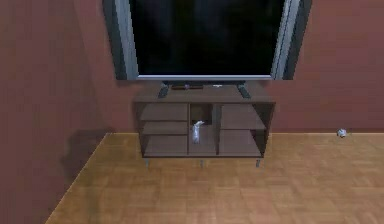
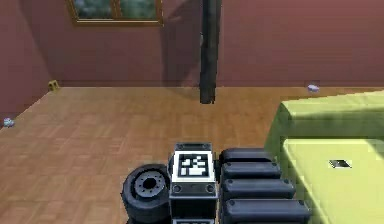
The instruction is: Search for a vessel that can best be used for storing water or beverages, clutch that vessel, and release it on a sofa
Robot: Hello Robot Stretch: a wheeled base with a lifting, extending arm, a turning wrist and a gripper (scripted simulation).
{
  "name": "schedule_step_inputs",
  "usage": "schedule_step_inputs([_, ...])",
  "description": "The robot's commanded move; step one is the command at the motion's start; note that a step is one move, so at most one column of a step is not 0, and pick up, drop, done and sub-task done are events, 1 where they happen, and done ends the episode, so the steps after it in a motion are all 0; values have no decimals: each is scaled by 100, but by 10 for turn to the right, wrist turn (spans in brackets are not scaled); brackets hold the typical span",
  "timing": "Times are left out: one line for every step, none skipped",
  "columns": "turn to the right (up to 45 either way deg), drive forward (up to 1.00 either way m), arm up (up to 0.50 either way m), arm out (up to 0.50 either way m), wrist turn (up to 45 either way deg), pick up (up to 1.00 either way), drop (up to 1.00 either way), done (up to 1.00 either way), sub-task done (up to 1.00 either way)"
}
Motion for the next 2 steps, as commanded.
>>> schedule_step_inputs([450,0,0,0,0,0,0,0,0])
schedule_step_inputs([420,0,0,0,0,0,0,0,0])
